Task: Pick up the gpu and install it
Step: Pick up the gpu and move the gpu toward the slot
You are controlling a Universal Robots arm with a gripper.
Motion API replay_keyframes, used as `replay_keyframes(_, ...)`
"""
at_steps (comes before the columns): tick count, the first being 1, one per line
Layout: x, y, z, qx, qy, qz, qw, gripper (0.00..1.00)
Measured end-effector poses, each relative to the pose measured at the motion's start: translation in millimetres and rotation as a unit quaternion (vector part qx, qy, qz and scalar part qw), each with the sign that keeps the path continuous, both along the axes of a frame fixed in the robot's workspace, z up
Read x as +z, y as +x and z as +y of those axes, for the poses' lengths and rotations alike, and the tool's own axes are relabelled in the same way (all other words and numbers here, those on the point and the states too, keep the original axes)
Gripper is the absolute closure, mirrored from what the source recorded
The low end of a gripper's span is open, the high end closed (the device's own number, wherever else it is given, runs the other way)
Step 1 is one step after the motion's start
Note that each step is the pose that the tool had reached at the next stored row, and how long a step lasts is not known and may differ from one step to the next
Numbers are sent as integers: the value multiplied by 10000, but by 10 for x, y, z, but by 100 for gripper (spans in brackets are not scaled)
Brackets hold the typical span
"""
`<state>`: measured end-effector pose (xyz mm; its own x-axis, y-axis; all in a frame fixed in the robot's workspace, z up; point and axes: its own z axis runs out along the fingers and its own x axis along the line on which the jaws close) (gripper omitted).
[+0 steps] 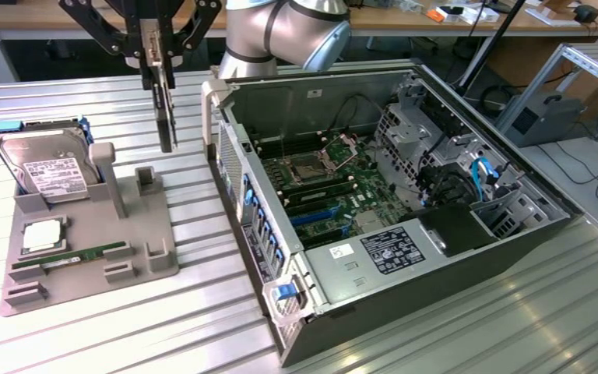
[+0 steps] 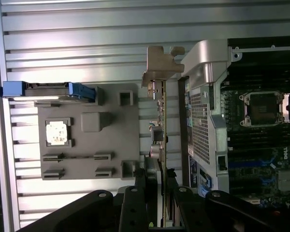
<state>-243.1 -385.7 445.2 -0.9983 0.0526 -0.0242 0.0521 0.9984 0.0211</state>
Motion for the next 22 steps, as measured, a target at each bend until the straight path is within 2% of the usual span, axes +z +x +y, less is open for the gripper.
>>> replay_keyframes(22, 0, 139, 0, 0, -25, 0, 10000, 73)
